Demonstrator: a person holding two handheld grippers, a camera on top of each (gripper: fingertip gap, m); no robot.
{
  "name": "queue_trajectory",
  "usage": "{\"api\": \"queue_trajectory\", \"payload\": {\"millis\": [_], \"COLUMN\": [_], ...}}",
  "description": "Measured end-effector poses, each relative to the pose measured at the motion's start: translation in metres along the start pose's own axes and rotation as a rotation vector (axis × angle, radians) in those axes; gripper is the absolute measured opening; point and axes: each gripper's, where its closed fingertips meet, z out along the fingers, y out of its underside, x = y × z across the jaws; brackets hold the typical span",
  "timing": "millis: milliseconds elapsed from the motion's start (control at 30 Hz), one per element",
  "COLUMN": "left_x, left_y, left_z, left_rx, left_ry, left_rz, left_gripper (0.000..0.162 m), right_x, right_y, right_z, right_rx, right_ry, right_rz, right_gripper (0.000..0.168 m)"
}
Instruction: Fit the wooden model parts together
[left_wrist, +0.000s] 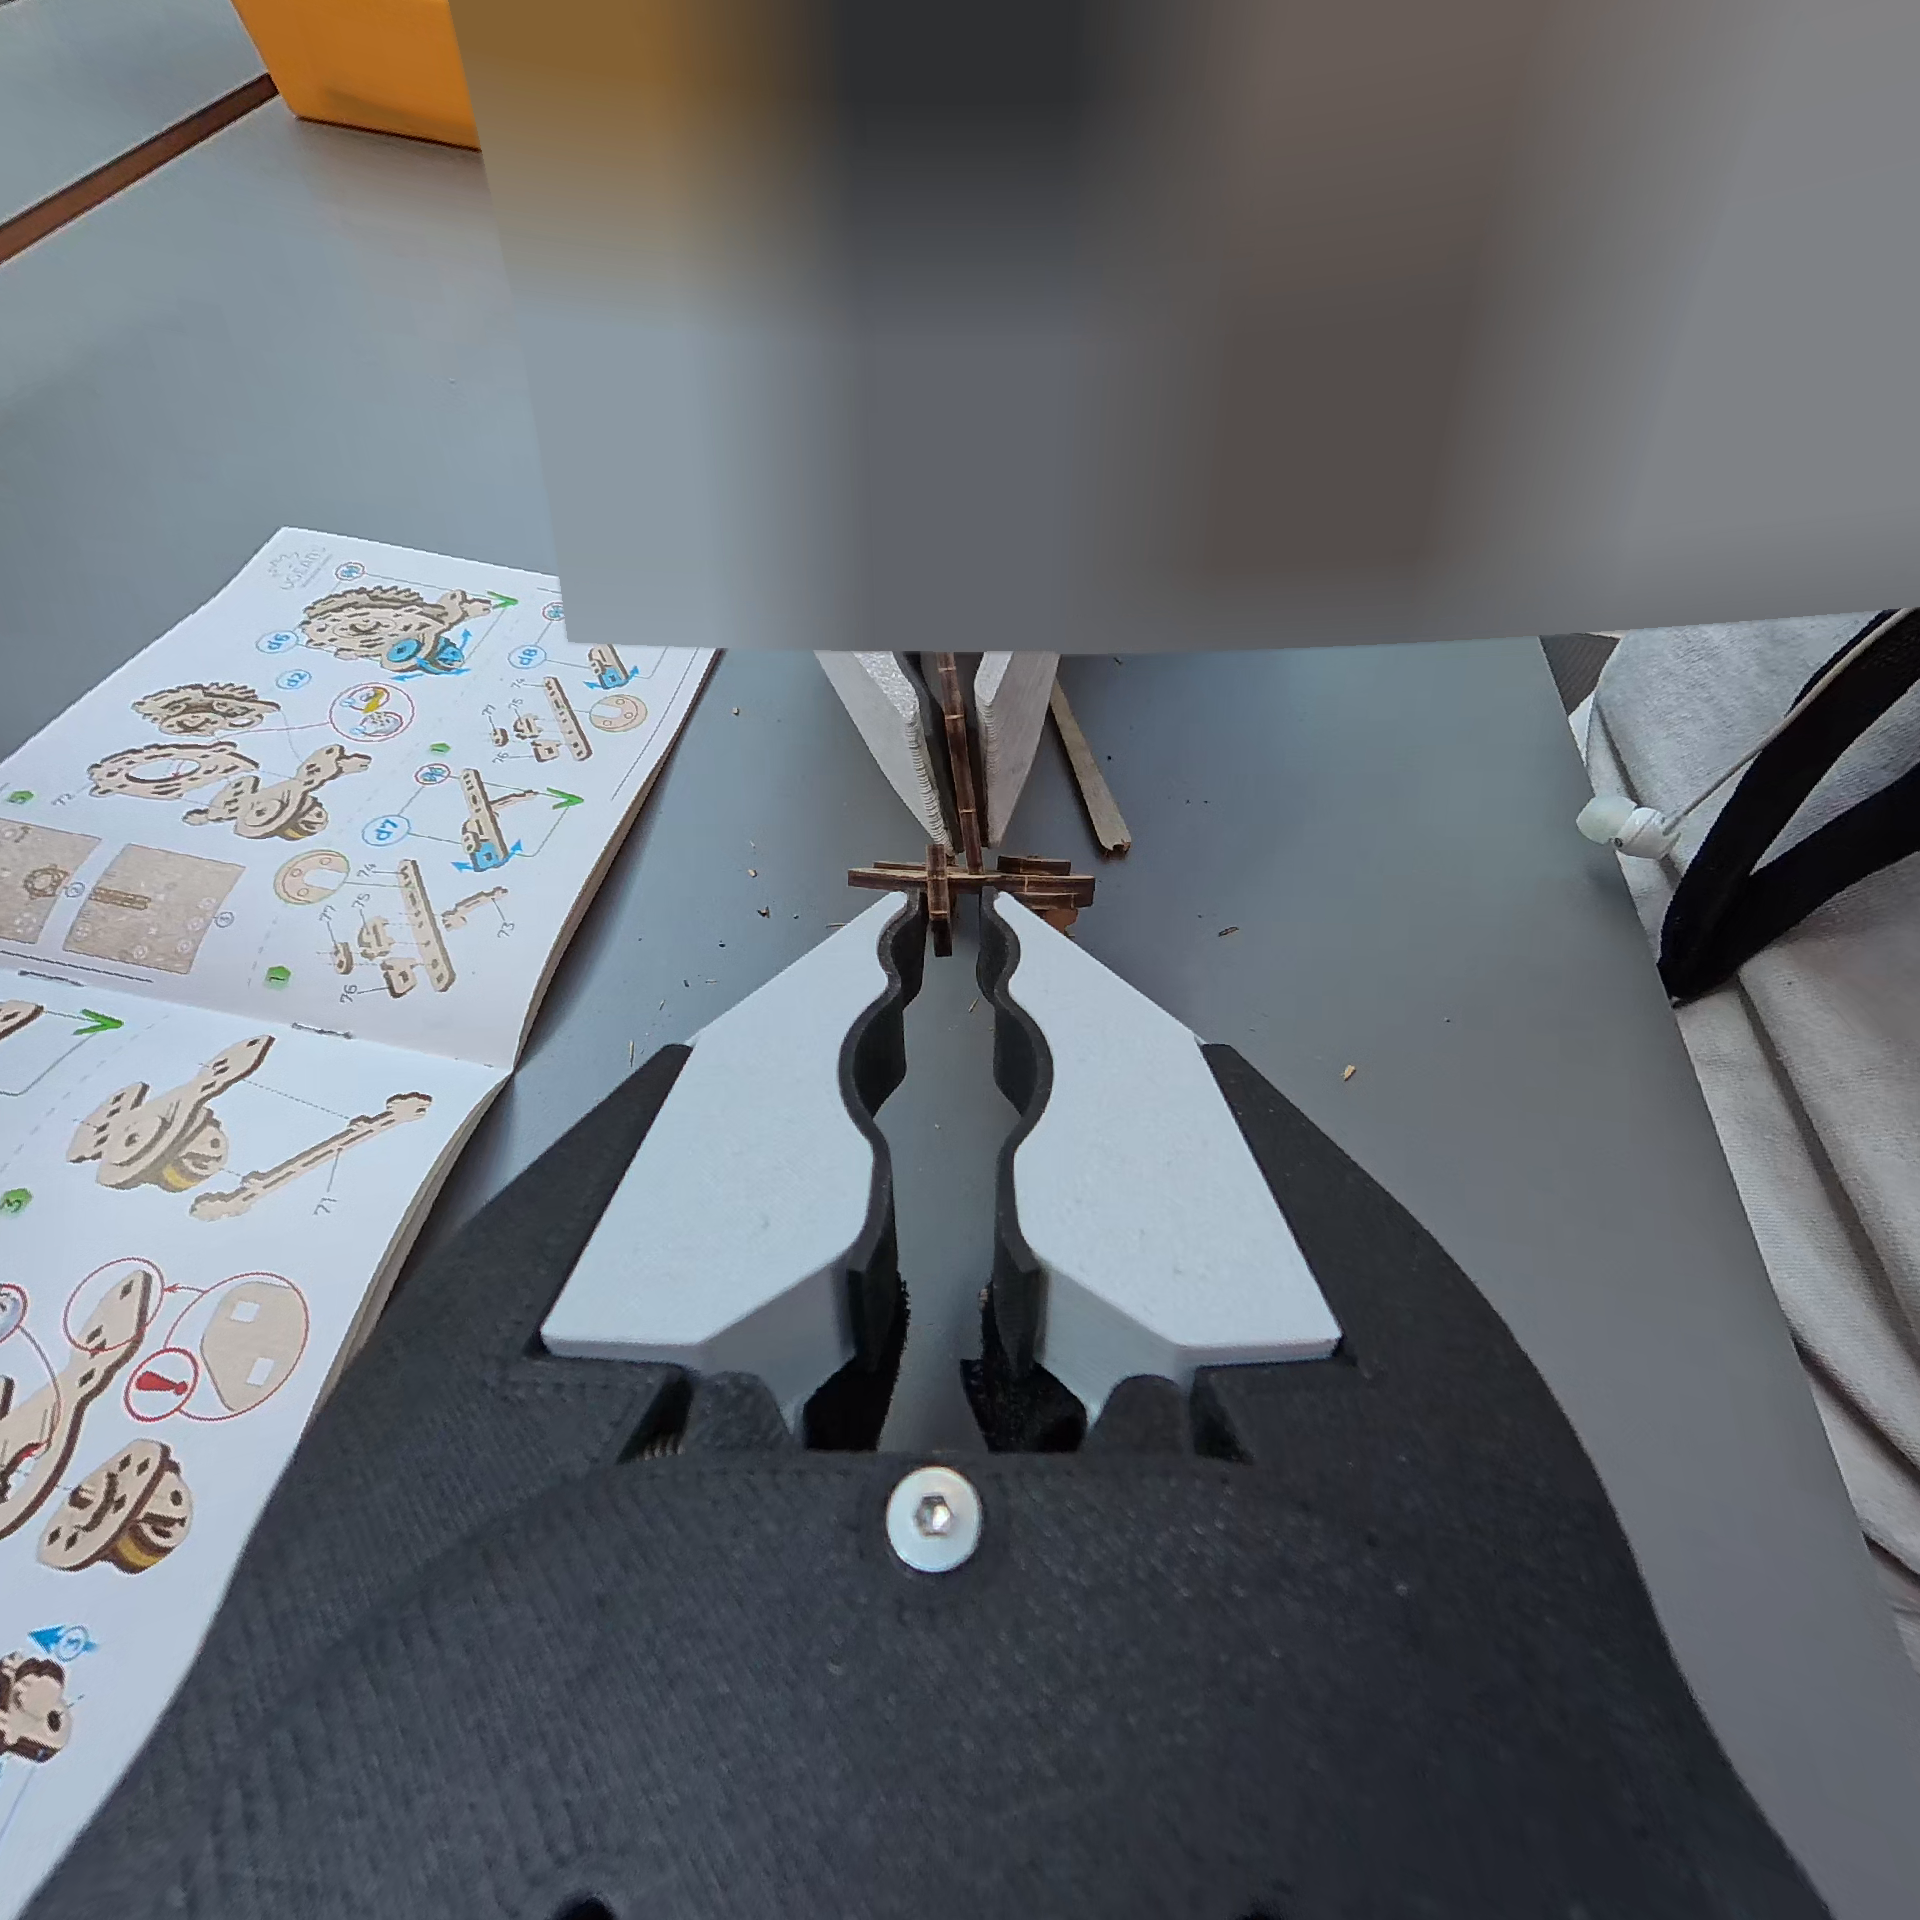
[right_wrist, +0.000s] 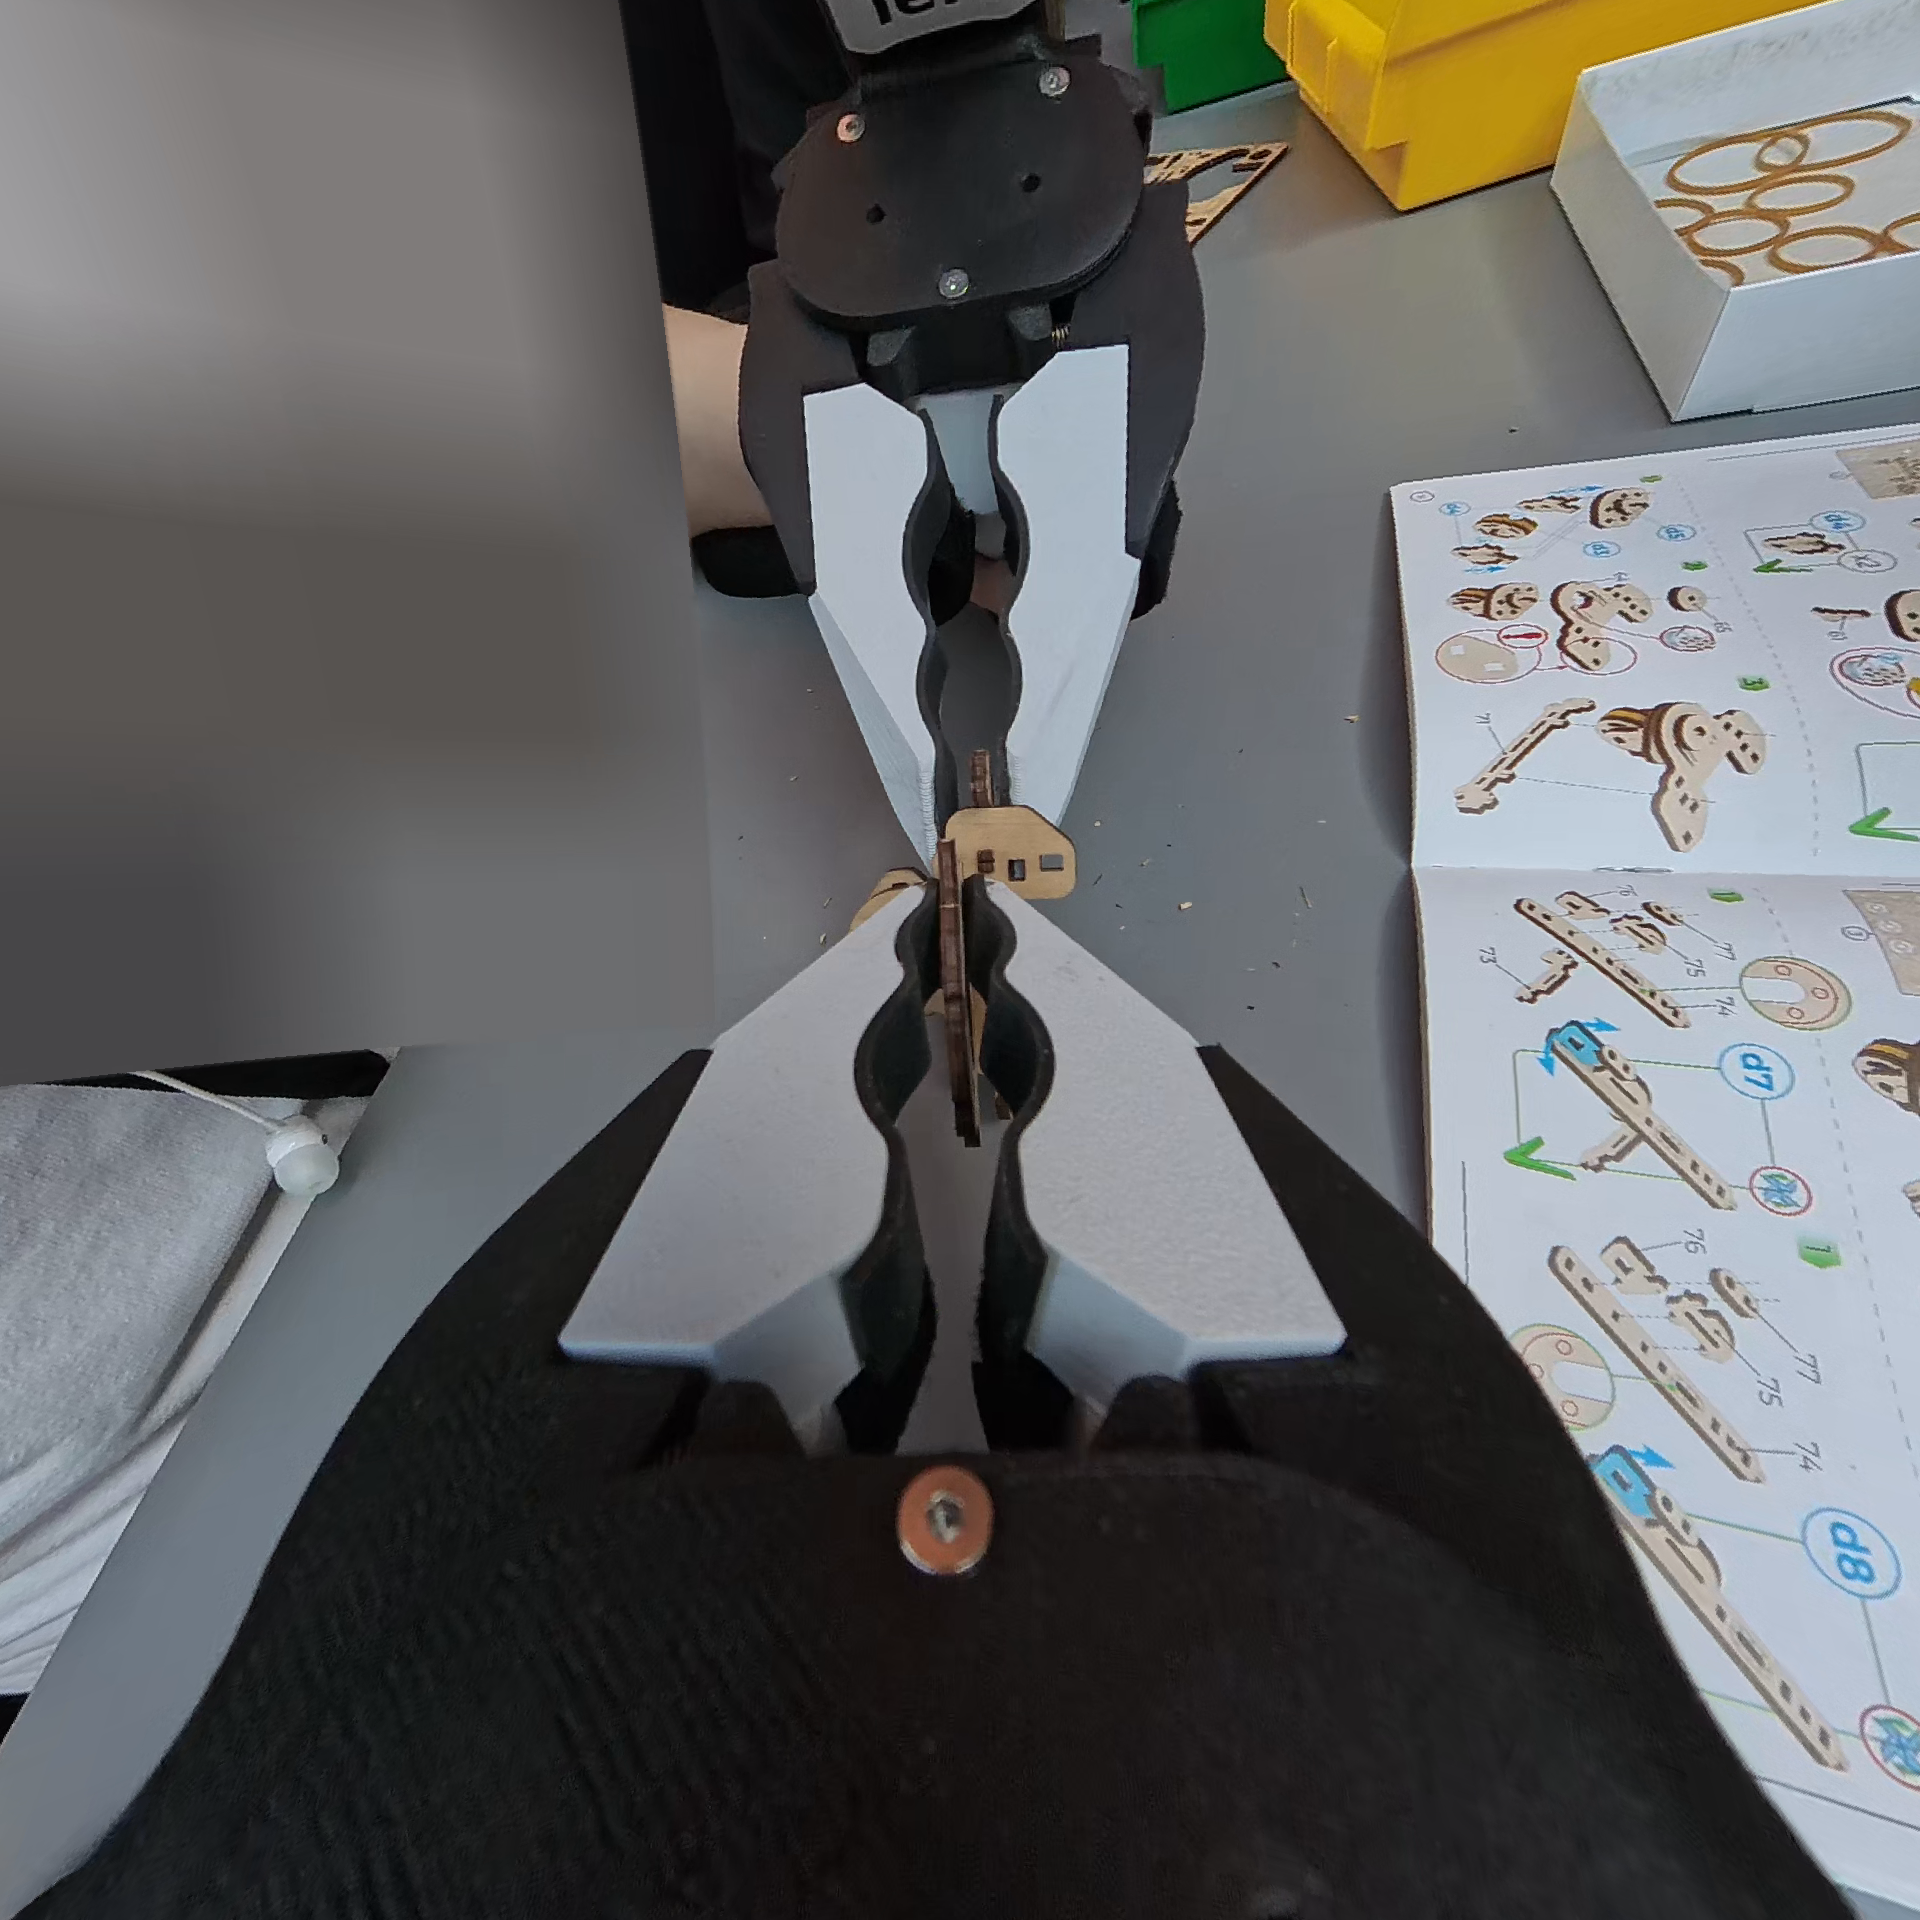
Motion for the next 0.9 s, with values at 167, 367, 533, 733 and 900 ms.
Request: {"api": "queue_trajectory", "payload": {"millis": [167, 367, 533, 733, 900], "left_x": [-0.0002, -0.0014, -0.0019, -0.0041, -0.0073], "left_y": [0.0002, 0.0014, 0.0019, 0.0049, -0.0016], "left_z": [-0.0004, -0.0012, -0.0015, -0.0026, -0.0044], "left_rx": [0.000, -0.005, -0.007, -0.010, 0.030], "left_ry": [0.003, -0.001, -0.001, 0.002, 0.000], "left_rz": [-0.011, -0.021, -0.026, -0.008, -0.035], "left_gripper": [0.006, 0.005, 0.005, 0.008, 0.010], "right_x": [0.0004, 0.0019, 0.0025, 0.0040, 0.0011], "right_y": [0.0001, 0.0000, 0.0001, -0.0009, -0.0076], "right_z": [0.0006, 0.0021, 0.0028, 0.0042, -0.0022], "right_rx": [-0.012, -0.024, -0.036, -0.019, 0.046], "right_ry": [0.025, 0.060, 0.081, 0.082, 0.017], "right_rz": [0.003, 0.018, 0.018, 0.011, 0.060], "right_gripper": [0.002, 0.002, 0.002, 0.002, 0.004]}}
